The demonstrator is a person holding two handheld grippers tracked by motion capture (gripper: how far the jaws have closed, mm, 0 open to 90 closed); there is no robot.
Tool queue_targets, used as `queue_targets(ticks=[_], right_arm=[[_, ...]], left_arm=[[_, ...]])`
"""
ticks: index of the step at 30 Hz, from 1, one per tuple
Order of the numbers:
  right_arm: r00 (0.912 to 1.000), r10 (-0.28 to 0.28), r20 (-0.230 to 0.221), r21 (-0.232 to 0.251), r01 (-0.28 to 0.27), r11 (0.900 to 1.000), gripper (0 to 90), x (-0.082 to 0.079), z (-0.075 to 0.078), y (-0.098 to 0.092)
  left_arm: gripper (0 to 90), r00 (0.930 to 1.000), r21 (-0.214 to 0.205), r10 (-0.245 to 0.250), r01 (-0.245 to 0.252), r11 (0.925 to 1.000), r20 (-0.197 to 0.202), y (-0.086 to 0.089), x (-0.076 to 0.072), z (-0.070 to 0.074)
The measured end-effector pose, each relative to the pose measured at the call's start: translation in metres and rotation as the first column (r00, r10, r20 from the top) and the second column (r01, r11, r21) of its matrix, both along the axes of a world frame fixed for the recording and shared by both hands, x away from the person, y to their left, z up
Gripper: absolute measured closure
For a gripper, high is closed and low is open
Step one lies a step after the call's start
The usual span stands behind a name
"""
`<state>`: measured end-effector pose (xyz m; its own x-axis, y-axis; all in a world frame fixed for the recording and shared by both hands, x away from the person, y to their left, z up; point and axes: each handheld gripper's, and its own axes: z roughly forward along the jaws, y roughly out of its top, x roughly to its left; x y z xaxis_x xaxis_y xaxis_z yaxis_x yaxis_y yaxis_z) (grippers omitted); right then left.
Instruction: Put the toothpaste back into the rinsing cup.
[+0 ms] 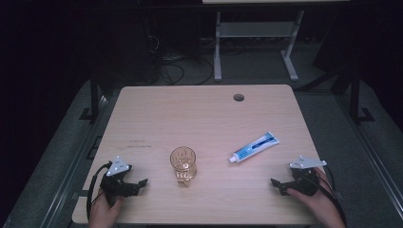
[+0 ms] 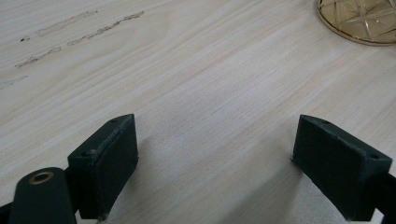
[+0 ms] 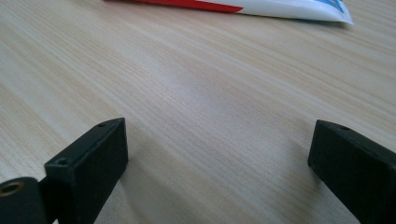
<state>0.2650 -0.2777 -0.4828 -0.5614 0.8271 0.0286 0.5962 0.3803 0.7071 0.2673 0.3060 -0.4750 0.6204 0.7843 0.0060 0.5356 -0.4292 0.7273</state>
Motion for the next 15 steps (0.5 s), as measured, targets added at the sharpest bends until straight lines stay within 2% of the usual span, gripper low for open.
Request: queue_targets(ticks=[6, 10, 15], right_arm=[[1.0, 0.003, 0.004, 0.001, -0.003, 1.0, 5.2, -0.001, -0.0001, -0.0003], [0.9999, 0.012, -0.003, 0.004, -0.012, 0.9999, 17.0, -0.0016, 0.0042, -0.0007], [0.9996, 0.03, -0.001, 0.023, -0.03, 0.9993, 20.0, -0.0015, 0.0087, -0.0003]], left_arm=[[13.0, 1.0, 0.001, 0.005, -0.005, 1.0, 0.0, 0.0, 0.0007, 0.0001], [13.0, 1.0, 0.001, 0.005, -0.005, 1.0, 0.0, -0.0001, 0.0008, 0.0001], [13.1, 1.0, 0.001, 0.005, -0.005, 1.0, -0.001, -0.0001, 0.0009, 0.0001]])
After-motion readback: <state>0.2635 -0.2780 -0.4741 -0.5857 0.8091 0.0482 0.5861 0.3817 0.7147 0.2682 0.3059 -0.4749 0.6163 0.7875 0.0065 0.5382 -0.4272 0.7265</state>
